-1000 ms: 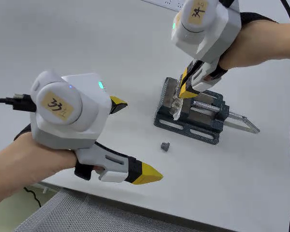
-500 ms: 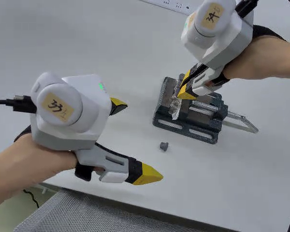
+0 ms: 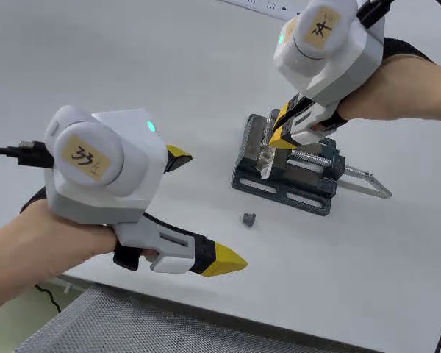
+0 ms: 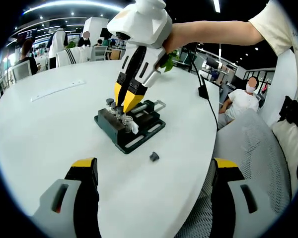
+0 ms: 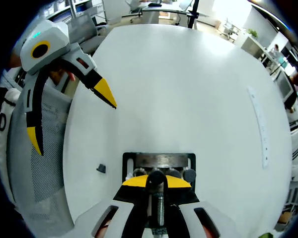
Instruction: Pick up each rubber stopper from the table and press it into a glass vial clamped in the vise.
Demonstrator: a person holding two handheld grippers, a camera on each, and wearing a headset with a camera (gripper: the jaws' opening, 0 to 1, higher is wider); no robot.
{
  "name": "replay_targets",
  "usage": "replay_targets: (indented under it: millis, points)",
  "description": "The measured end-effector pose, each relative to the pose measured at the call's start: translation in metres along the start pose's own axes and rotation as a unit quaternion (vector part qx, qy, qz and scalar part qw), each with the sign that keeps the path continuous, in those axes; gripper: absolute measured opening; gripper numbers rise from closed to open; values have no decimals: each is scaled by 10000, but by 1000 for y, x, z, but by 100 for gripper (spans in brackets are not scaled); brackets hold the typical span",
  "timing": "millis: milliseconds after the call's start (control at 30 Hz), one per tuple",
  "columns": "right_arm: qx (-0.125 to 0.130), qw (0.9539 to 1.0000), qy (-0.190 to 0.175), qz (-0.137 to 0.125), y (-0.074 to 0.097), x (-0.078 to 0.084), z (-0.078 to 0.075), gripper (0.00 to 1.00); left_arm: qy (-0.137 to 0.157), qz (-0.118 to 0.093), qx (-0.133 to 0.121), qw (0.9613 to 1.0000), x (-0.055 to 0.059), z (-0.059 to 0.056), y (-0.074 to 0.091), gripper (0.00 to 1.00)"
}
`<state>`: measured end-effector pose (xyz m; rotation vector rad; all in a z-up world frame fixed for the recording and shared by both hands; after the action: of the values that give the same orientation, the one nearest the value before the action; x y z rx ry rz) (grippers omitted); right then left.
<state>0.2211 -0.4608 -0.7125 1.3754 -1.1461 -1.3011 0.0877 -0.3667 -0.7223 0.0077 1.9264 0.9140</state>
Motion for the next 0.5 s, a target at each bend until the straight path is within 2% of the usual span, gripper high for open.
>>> replay_targets:
  millis: [300, 500]
  points:
    - [-11, 9999, 132, 9, 0, 0, -1, 7, 15, 3, 0, 10000, 0, -1, 0, 94]
    - [-122, 9999, 42, -33, 1, 1, 0, 11, 34, 18, 8, 10000, 2, 0, -1, 94]
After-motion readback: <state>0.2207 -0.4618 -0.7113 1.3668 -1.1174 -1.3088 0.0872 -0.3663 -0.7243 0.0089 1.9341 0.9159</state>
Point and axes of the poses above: the centre of the closed fingertips' face, and the gripper's own axes: y roughly backward along the fingers, z roughly to its left, x roughly out of its underside, the point moved 6 cm from there along y, roughly backward along the fingers, and after that the axes turned 6 degrees about z, right-handed, at the moved point
